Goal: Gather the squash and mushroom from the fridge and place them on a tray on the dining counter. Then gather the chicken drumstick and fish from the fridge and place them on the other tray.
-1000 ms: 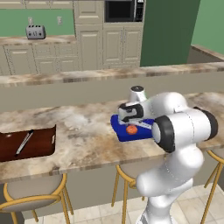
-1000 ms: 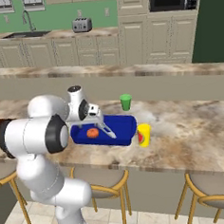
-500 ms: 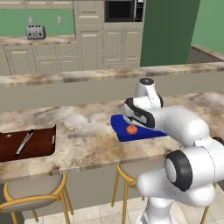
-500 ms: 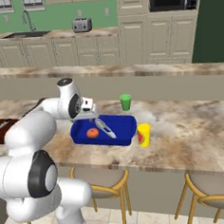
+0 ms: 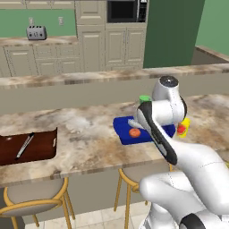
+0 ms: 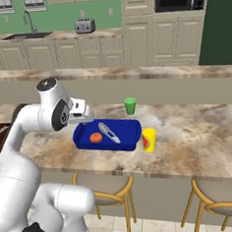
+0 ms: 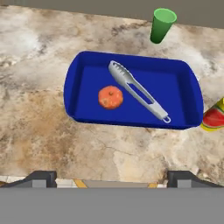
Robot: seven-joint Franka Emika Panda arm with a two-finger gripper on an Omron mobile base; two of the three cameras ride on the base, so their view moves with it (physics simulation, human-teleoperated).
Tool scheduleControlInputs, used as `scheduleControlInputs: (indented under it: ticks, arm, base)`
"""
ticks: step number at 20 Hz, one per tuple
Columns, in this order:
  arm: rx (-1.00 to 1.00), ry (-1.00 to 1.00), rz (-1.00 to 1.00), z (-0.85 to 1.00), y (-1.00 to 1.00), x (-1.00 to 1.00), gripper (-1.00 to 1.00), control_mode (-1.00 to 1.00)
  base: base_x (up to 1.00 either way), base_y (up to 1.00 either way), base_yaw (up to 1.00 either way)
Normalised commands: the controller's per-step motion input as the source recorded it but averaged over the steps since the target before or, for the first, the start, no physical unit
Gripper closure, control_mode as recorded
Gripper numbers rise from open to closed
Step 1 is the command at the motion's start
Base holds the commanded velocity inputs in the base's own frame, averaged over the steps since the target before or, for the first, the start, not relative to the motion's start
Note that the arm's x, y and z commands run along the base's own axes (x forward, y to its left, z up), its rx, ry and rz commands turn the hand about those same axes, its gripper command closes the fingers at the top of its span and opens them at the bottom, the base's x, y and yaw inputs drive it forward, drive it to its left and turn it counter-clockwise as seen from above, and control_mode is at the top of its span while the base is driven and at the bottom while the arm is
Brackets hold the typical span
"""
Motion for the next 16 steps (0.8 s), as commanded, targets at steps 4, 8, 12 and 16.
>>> scheduleControlInputs:
  ticks: [4,8,12,16]
  arm:
    - [0.0,-0.2,0.0,0.45,0.0,-1.0,-1.0,-1.0]
    - [0.03,-0.2,0.0,0.34,0.0,-1.0,-1.0,-1.0]
    - [0.03,-0.18,0.0,0.09,0.0,-1.0,-1.0,-1.0]
    - [0.01,-0.16,0.04,0.0,0.0,-1.0,-1.0,-1.0]
  base:
    - [0.0,0.0,0.0]
    - [0.0,0.0,0.0]
    - [0.0,0.0,0.0]
    - [0.0,0.0,0.0]
